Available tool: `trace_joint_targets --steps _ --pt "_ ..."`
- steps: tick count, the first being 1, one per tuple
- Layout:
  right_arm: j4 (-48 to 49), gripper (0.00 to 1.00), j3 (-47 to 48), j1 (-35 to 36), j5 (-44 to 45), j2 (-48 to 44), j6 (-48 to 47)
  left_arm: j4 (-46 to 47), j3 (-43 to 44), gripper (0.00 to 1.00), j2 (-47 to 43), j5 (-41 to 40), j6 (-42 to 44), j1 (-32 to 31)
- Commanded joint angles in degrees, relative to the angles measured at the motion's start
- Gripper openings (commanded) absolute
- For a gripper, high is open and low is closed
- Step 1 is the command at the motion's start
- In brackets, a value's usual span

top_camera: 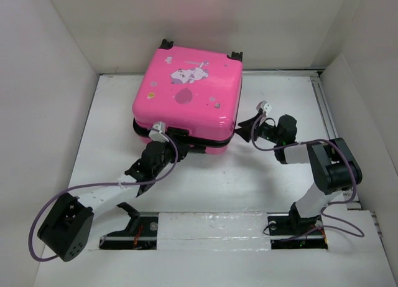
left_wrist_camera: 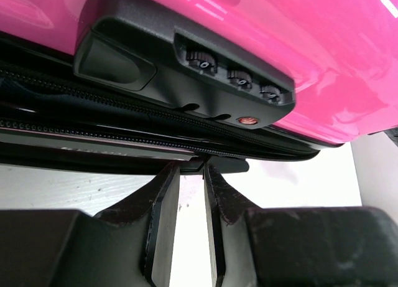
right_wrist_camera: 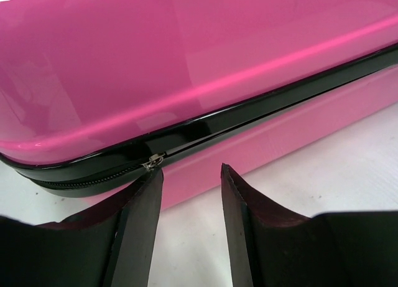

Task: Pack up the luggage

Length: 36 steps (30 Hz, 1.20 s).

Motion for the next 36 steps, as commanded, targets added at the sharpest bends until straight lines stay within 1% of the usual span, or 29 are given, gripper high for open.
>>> trace_joint_targets --steps 1,6,9,12,14,17,19,23,25,29,33,36 --pt "-2.46 0.48 0.20 1.60 1.11 -2.23 -2.54 1.07 2.25 0.19 0.48 0.10 1.43 0.28" --pt "-6.59 0.47 0.20 3.18 3.05 -5.04 -4.82 1.07 2.77 0.19 1.01 0.10 1.44 0.28" --pt "-10.63 0.47 -0.32 3.18 6.73 -6.79 -5.87 1.07 2.77 0.19 1.01 0.10 1.44 0.28" --pt "-13.79 0.47 -1.90 3.18 12.70 -11.10 -5.88 1.07 2.77 0.19 1.01 0.10 1.44 0.28" --pt "-14.68 0.47 -3.31 3.18 14.91 -14.26 -6.41 1.07 2.77 0.19 1.53 0.10 1.44 0.28" --pt "-15.83 0.46 -3.31 3.18 14.92 -15.32 -6.41 1.07 3.30 0.19 1.54 0.10 1.44 0.28" --pt "-15.83 0.46 -2.53 3.18 13.70 -14.28 -6.93 0.54 3.30 0.17 1.54 0.10 1.44 0.28" --pt "-15.83 0.46 0.46 3.18 9.66 -8.67 -7.46 0.02 3.30 0.17 0.39 0.10 1.44 0.28" --pt "-15.83 0.45 1.00 3.18 6.68 -7.33 -7.46 -0.60 3.30 0.17 -0.13 -0.51 1.44 0.28" --pt "-15.83 0.45 0.21 5.46 7.27 -8.11 -8.51 -0.60 3.30 0.17 -0.13 -0.51 1.96 0.28" --pt "-15.83 0.45 -0.41 5.47 7.80 -8.91 -9.57 -0.60 3.30 0.17 1.09 -0.51 1.96 0.28" --pt "-15.83 0.45 1.77 5.47 7.27 -7.60 -10.18 -0.08 3.30 0.17 1.10 -0.51 1.96 0.28"
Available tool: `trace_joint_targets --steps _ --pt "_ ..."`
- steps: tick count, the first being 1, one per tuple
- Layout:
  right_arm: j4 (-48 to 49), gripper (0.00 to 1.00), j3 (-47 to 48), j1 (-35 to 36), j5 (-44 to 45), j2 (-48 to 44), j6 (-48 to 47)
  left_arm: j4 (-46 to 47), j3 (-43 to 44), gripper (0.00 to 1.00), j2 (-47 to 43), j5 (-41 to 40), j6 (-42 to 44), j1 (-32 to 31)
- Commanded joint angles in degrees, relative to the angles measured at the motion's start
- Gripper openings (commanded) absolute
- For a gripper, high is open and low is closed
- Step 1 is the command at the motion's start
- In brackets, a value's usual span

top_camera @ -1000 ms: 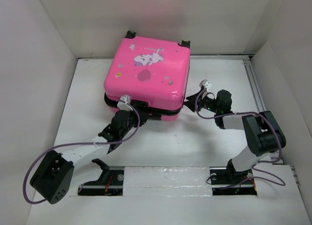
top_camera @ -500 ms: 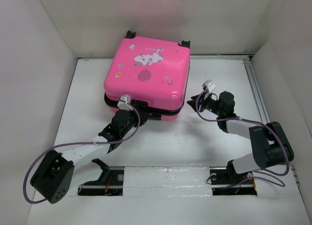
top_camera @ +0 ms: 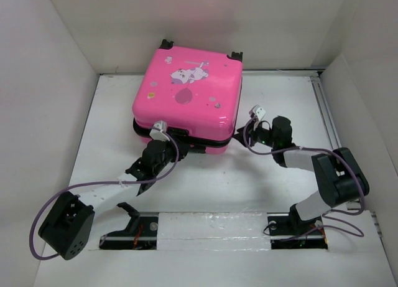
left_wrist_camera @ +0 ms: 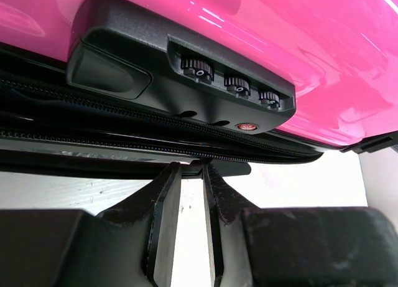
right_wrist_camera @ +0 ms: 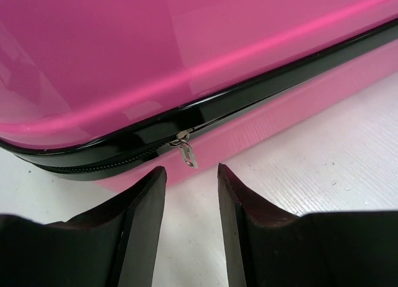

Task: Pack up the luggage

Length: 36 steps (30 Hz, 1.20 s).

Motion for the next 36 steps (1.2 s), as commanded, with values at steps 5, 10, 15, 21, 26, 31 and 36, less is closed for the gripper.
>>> trace_joint_targets --steps 5,10,15,21,26,31,36 --pt "1.70 0.45 3.98 -0.33 -2.17 1.02 -3.70 0.58 2.21 0.17 -0.10 -0.42 1.00 0.28" --pt "3.02 0.43 5.99 -2.08 -6.02 1.63 -4.23 1.20 1.68 0.17 0.60 -0.42 1.00 0.28" --pt "4.69 0.37 7.14 -3.23 -10.77 4.79 -3.71 1.72 1.68 0.16 1.13 -0.42 0.48 0.28" --pt "4.78 0.35 10.83 -3.23 -19.48 8.23 -3.09 1.72 1.68 0.15 1.65 -0.42 0.48 0.28" --pt "6.27 0.25 10.83 -3.23 -20.72 8.94 -1.95 1.72 1.68 0.14 1.65 -0.42 0.48 0.28" --pt "10.90 0.05 9.26 -3.23 -20.72 8.94 0.07 1.72 1.68 0.08 1.65 0.10 0.48 0.28" --pt "17.26 0.00 5.13 -3.23 -17.92 8.94 5.34 3.57 1.15 0.04 1.65 1.16 2.40 -1.29"
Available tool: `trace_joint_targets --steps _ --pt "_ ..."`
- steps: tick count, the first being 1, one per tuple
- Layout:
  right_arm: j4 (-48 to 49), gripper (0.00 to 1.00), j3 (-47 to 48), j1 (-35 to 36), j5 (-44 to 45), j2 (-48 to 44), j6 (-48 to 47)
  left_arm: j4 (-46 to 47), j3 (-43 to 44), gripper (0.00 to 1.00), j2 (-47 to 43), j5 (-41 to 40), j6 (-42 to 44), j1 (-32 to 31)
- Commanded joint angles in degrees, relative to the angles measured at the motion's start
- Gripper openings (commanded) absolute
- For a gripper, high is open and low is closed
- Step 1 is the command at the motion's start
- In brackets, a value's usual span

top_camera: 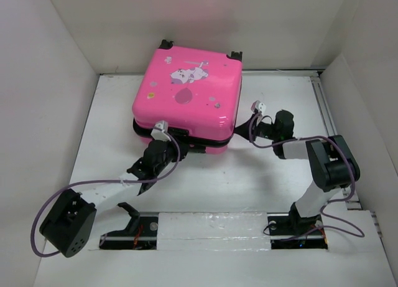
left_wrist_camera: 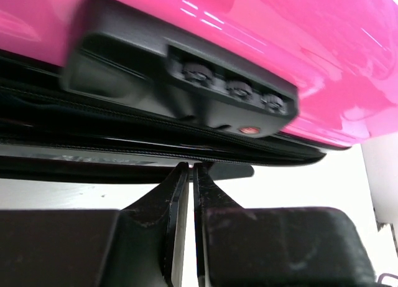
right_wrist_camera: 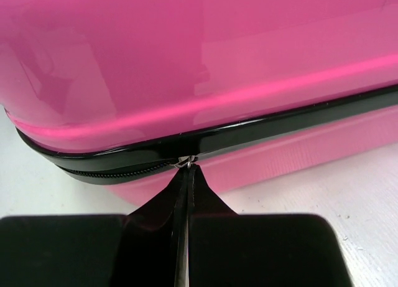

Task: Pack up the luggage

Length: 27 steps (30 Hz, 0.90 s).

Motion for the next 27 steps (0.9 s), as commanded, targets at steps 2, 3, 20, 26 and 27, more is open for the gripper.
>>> trace_joint_targets --steps 2,3,20,26,27 --pt "10.96 0.00 -3.49 2.11 3.10 -1.06 4.25 2.81 1.68 0.04 0.39 0.45 2.45 -2.66" --pt "10.97 0.00 -4.29 2.11 4.68 -1.93 4.26 3.50 1.68 0.04 1.26 1.06 2.46 -2.66" --pt "-33.23 0.00 -10.62 28.56 42.05 -28.82 1.79 8.70 9.94 0.04 12.78 0.45 1.67 -2.66" --pt "-34.05 0.00 -9.40 38.03 46.69 -30.34 7.94 10.97 10.99 0.02 16.02 2.55 0.61 -2.66" --pt "-34.03 0.00 -8.26 39.28 47.67 -28.93 7.95 10.98 11.00 0.02 16.81 3.09 0.09 -2.66"
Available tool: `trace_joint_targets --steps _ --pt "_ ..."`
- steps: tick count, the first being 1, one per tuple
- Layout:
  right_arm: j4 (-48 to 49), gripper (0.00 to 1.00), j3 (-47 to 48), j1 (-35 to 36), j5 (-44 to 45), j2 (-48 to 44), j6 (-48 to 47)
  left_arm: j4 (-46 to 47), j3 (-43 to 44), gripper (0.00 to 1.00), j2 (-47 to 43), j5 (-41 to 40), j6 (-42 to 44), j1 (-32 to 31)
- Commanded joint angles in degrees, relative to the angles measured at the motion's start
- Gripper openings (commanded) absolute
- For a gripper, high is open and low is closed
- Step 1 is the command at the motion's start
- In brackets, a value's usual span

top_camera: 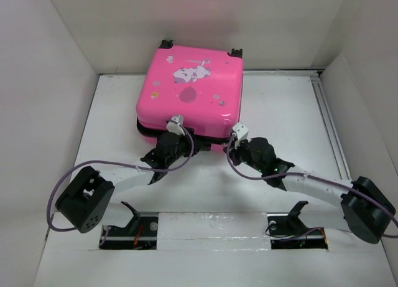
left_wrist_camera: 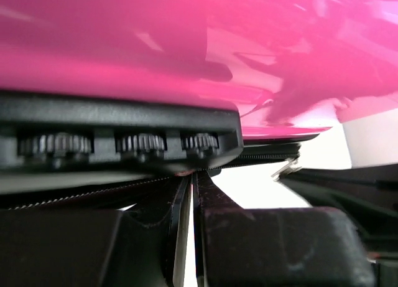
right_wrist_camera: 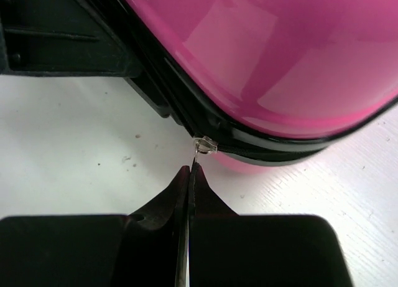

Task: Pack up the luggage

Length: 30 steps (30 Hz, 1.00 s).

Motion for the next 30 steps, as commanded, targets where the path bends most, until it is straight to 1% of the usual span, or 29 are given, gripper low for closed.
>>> trace_joint_targets --steps 1,3,4,6,8,9,10,11,12,13,14,15,16,17,18,19,20,22,23,24,25,26,28,29,30 --pt "-4.37 0.00 3.07 8.16 -4.67 5.20 5.46 5.88 3.35 0.02 3.45 -1.22 -0.90 0.60" --pt "-3.58 0.00 7.97 10.44 -0.47 8.92 5.46 6.67 3.87 0.01 3.97 -0.52 -0.90 0.60" --pt "-2.79 0.00 9.48 10.46 0.16 10.50 5.46 6.68 3.87 0.01 3.97 0.01 -0.90 0.60" --pt "0.62 0.00 11.95 11.06 2.87 14.19 6.60 6.68 3.87 0.01 1.88 0.71 -0.90 0.60" --pt "1.52 0.00 15.72 11.07 4.47 17.87 7.92 6.68 3.87 0.01 0.38 0.72 -0.38 0.60" --pt "2.04 0.00 16.78 11.85 6.39 18.86 8.53 4.94 3.87 0.01 -1.81 0.72 -0.38 0.60" --pt "3.88 0.00 17.40 12.47 10.85 19.74 9.15 4.32 3.27 0.03 -3.22 0.72 -0.38 0.60" --pt "4.76 0.00 18.02 13.09 11.85 20.61 9.15 3.53 3.26 0.05 -4.80 -0.15 -0.38 0.60" --pt "4.77 0.00 18.02 13.09 12.38 21.23 9.94 2.65 1.52 0.09 -8.64 -0.16 0.15 0.60" --pt "6.86 0.00 17.15 13.09 13.00 21.24 10.47 1.07 0.63 0.12 -10.95 -2.07 0.67 0.60" --pt "7.67 0.00 16.53 13.09 13.00 21.24 10.47 0.19 -0.42 0.22 -13.49 -3.05 0.68 0.60" --pt "7.67 0.00 16.01 13.09 13.70 21.24 10.47 -0.78 -2.69 0.28 -16.30 -4.28 0.68 0.60" --pt "7.67 0.00 15.30 13.09 13.71 20.28 10.47 -2.62 -3.94 0.35 -22.07 -7.68 0.68 0.60" --pt "8.20 0.00 13.91 12.05 13.71 19.75 10.47 -3.85 -4.90 0.40 -25.09 -9.89 0.68 0.60" --pt "8.20 0.00 13.28 11.52 12.92 19.14 9.95 -5.17 -5.70 0.44 -28.08 -12.52 0.68 0.08" --pt "8.20 0.00 12.58 10.99 12.91 18.08 9.94 -6.75 -6.31 0.48 -33.15 -15.77 0.68 0.07" --pt "8.90 0.00 11.35 9.94 11.43 17.55 9.42 -11.29 -6.32 0.48 -35.38 -23.81 0.68 0.07" --pt "9.60 0.00 10.12 9.40 10.19 16.07 9.42 -15.71 -4.14 0.48 -38.29 -31.76 -1.43 1.12" --pt "10.13 0.00 9.50 8.53 8.97 15.53 9.42 -19.21 -3.17 0.43 -38.91 -37.54 -1.95 3.73" --pt "10.14 0.00 8.97 8.00 8.96 15.53 8.81 -20.12 -2.29 0.43 -38.40 -39.08 -1.96 5.68" --pt "10.14 0.00 8.27 7.99 8.35 14.66 8.80 -21.17 -0.28 0.43 -37.17 -39.09 -4.05 8.39" --pt "10.14 0.00 8.27 7.47 7.21 14.65 8.19 -21.70 0.61 0.43 -33.33 -34.13 -5.20 15.29" --pt "10.14 0.00 7.04 6.95 6.42 14.03 8.19 -20.92 1.33 0.39 -28.83 -25.25 -8.71 23.41" --pt "10.66 0.00 7.04 6.94 6.41 14.03 8.19 -19.35 1.33 0.36 -26.98 -21.38 -10.12 27.19" --pt "10.66 0.00 7.04 6.94 5.54 13.42 8.19 -15.24 0.02 0.33 -24.62 -17.86 -12.39 32.54"
